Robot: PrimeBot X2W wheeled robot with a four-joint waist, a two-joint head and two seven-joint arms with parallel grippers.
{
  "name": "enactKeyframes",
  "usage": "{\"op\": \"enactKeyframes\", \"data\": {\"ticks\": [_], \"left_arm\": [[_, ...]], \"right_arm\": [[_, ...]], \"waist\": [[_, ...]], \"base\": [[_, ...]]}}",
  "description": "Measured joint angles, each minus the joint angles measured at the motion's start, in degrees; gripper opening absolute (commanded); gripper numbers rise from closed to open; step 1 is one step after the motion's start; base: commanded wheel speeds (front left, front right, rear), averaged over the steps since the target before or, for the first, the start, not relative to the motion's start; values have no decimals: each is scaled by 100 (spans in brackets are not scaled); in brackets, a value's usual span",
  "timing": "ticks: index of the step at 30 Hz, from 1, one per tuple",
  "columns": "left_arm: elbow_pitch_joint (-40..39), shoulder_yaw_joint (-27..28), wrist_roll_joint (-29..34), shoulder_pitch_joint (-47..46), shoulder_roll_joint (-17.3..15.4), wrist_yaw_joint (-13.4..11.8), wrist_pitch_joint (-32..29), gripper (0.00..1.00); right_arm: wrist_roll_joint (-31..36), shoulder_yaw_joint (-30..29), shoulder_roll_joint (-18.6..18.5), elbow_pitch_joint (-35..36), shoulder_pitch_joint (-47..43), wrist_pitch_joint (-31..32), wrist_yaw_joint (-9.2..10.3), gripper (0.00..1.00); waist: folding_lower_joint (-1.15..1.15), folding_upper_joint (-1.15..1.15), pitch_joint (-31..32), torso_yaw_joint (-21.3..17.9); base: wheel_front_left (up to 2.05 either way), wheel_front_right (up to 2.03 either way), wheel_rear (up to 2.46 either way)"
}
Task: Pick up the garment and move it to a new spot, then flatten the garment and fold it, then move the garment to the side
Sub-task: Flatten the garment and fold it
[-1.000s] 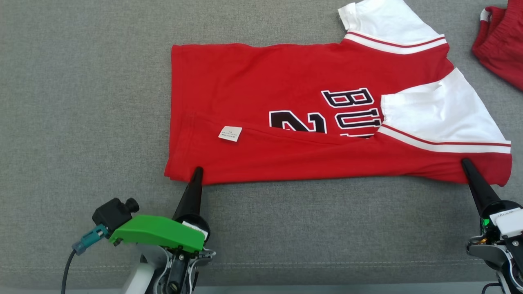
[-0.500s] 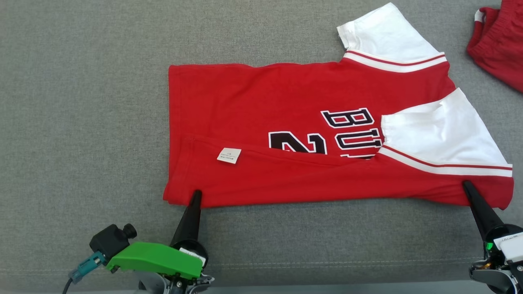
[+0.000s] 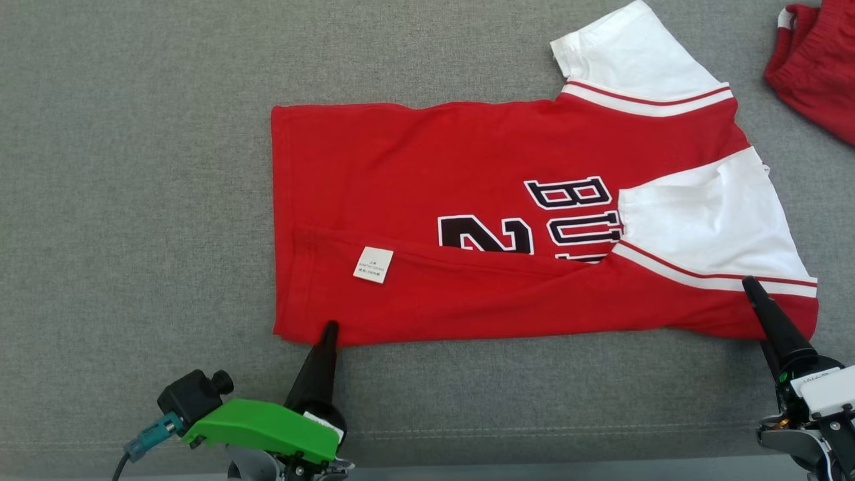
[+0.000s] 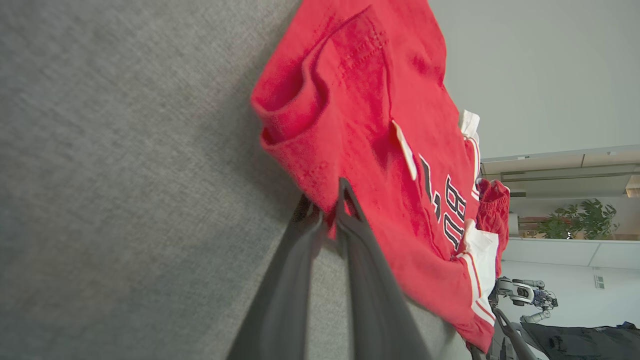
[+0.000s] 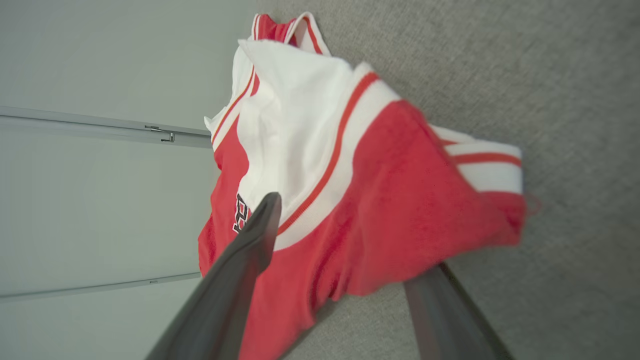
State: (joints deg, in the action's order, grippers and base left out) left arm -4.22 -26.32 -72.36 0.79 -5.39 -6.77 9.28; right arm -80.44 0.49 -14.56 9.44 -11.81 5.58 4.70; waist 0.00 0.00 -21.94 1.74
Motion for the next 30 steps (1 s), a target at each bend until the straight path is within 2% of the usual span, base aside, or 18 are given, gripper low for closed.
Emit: {"op": "enactKeyframes", "data": {"ticks": [11,18,20,25,30], "left_arm": [[68,0,-7,31,47,-36,-48,100],[-21,88,-8,124,22,-36,-42,100],[-109,74,32,203,-151,-36,-48,100],[-522,-65,798,99,-788,-37,-177,100],[-857,-224,1396,-636,-1389,-35,-554,100]], "right_arm": [[130,219,-31,134,-88,43,4,100],[617,727,-437,389,-500,360,-3,100],[971,823,-712,580,-501,415,-25,100],[1557,671,-1071,982,-148,350,-15,100],[2064,355,-1461,1167,644,298,55,100]], "waist": [[0,0,79,-11],[0,0,115,-26],[0,0,135,-49],[0,0,137,-88],[0,0,1,-92]], "base": [[0,0,0],[0,0,0],[0,0,0],[0,0,0],[0,0,0]]}}
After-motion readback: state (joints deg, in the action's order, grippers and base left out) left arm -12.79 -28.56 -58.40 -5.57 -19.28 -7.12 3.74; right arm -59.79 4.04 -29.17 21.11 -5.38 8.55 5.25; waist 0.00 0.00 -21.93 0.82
